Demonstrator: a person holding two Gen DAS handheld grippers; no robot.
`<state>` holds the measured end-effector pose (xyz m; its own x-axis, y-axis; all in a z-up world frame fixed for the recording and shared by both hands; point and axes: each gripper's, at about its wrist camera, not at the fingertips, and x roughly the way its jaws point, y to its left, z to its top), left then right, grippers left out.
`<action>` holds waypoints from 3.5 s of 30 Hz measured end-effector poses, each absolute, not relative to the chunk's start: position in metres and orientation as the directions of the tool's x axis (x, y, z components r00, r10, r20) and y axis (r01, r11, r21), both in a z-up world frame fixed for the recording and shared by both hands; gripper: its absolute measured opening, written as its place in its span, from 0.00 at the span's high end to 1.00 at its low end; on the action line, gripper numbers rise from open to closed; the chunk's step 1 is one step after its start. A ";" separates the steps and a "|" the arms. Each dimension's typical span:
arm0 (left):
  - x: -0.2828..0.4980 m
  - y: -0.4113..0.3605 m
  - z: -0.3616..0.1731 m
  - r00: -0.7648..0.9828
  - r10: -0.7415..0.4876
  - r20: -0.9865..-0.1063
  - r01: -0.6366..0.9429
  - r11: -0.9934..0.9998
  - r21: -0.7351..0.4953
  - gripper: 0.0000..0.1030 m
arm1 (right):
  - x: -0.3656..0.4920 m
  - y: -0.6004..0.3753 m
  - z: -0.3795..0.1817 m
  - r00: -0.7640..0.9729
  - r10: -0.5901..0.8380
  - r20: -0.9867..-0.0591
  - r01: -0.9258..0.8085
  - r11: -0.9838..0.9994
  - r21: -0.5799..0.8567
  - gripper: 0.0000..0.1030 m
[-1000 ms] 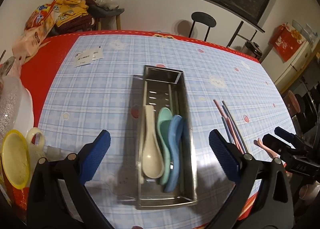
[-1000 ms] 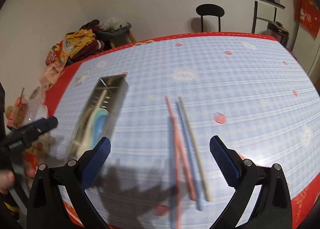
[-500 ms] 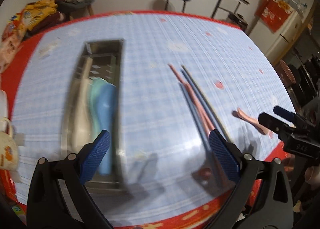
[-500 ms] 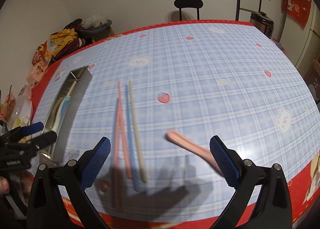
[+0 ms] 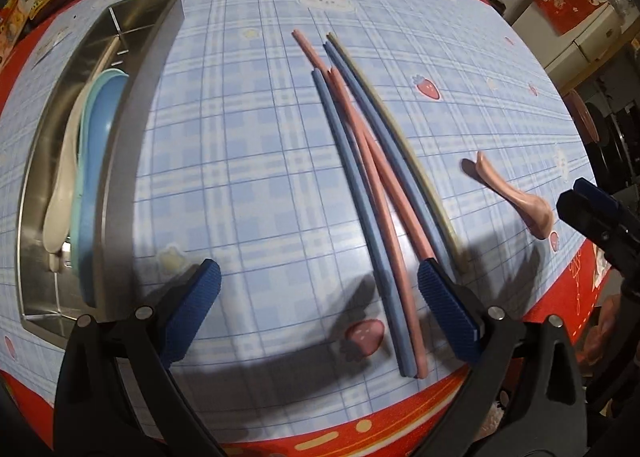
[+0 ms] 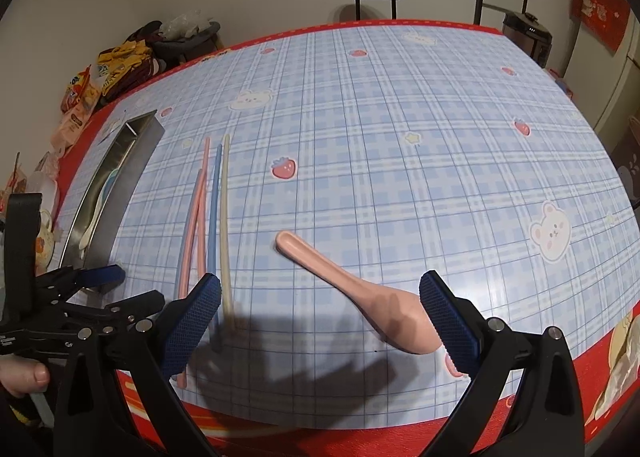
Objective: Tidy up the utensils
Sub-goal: 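Move both open tools back toward the pink spoon and blue chopstick, then grasp the pink spoon with the right gripper while the left grasps a blue chopstick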
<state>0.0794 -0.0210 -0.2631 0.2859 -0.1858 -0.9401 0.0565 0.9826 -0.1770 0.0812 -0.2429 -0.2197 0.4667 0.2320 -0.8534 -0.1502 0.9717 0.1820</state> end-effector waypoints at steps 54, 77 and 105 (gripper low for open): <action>0.092 -0.035 -0.277 0.350 -0.018 -0.936 0.098 0.995 0.017 0.04 | 0.098 -0.251 -0.246 0.351 0.229 -0.908 -0.235 0.960 0.152 0.06; 0.104 -0.038 -0.272 0.236 -0.009 -0.972 0.120 0.993 0.020 0.14 | 0.074 -0.232 -0.260 0.425 -0.015 -0.905 -0.500 0.830 -0.249 0.66; 0.074 -0.039 -0.258 0.243 -0.061 -0.968 0.145 0.989 -0.025 0.88 | 0.097 -0.279 -0.266 0.269 0.349 -0.898 -0.145 0.936 0.321 0.91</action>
